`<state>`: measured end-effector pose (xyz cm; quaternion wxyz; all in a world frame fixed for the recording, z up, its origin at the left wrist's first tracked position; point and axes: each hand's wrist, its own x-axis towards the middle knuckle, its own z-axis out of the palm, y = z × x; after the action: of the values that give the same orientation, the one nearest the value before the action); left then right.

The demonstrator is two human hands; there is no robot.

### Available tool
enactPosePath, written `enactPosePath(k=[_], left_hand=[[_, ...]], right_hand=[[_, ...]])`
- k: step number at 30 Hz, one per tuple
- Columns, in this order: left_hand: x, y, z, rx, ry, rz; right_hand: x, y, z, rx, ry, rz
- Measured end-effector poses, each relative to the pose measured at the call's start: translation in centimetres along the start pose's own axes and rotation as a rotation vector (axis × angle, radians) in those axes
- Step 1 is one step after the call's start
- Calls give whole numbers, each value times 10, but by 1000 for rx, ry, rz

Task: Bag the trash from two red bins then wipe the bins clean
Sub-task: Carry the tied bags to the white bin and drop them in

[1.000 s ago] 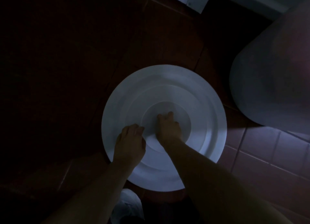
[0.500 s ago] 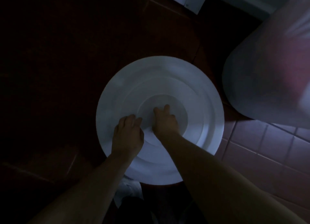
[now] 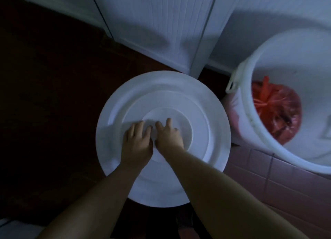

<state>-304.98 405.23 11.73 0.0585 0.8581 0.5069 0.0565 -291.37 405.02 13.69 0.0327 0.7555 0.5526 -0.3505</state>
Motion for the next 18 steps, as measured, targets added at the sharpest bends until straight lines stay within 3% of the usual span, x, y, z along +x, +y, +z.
enactPosePath(k=[9,18], left_hand=[[51,55,-186,48,-40,89],[108,202,-214,18,-69,231]], right_hand=[[-109,-31,-178,-25,101,-14],[-156,107,-281,69,222,157]])
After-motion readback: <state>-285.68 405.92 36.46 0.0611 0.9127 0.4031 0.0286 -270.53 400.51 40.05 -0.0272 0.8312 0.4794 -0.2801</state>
